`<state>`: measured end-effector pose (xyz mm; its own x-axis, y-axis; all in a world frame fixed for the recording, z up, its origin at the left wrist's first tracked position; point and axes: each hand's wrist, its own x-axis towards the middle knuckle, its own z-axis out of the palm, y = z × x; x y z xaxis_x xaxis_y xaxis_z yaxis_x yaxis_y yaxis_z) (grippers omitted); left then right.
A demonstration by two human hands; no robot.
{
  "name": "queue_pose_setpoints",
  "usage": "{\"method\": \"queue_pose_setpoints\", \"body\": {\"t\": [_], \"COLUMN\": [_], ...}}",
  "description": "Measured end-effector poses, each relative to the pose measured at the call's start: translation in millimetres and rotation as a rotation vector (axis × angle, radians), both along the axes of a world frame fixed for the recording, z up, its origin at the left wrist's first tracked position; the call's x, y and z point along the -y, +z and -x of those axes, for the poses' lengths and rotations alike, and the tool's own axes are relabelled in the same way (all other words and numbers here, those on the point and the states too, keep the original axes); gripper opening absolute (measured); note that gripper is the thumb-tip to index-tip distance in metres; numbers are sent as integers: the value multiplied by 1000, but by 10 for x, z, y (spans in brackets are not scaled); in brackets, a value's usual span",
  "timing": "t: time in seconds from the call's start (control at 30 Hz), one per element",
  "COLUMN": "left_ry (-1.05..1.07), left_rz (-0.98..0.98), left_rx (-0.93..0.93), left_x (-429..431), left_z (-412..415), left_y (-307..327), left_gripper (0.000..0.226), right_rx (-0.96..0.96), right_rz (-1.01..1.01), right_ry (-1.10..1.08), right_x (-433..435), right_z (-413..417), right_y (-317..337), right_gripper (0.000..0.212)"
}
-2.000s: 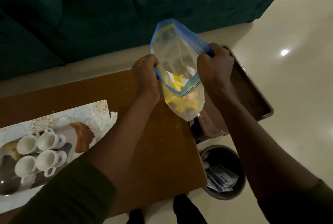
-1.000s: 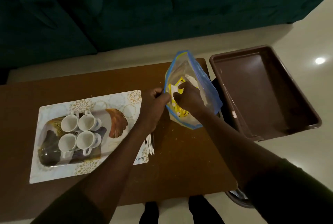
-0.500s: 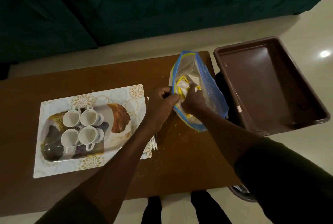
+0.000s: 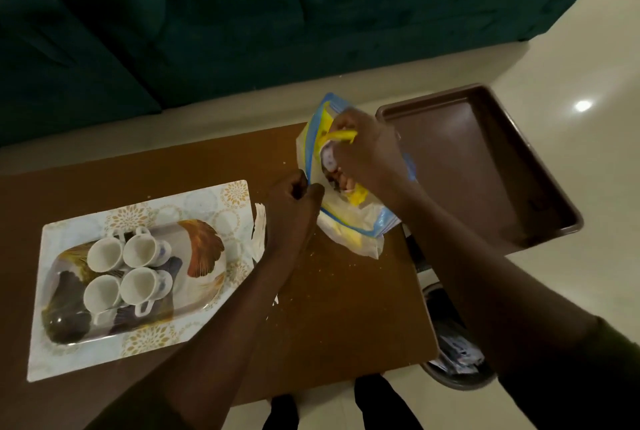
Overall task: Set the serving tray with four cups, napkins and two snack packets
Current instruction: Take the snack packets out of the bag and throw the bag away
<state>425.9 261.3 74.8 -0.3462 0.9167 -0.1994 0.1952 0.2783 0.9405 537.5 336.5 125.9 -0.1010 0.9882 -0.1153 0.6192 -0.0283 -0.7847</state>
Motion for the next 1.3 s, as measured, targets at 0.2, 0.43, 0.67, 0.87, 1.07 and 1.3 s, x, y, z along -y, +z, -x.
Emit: {"method": "queue_pose_setpoints", "body": {"t": [0.2,0.43,0.67,0.87,1.07,1.3], "left_ry": [132,177,30,42,50,21], "left_rz": [-34,-111,-227,-211,-174,-168], "left_rx": [-57,-22,-103,-151,-220,-196], "left_x": [-111,-423,-664,-699,-731,-706], "left_z": [-53,-129,-228,-368,-546,-636], "left_y": [2,118,162,101,64,-9], "left_gripper": [36,19,23,26,26,30], "right_rx": [-708,-1113,-1129,-1037,-107,306], "right_rz": [198,364,483,574,507,-28], "right_ry": [-287,-398,-559,-807,-764,-170], "right_x": [-69,-251,-160,-125,58,-137], "right_z": [-510,-1157,-1973,-2207,-2258,-2191], "right_y": [216,-87,-802,-1325,-1640,-1648], "right_gripper": [37,50,53,52,25,48]}}
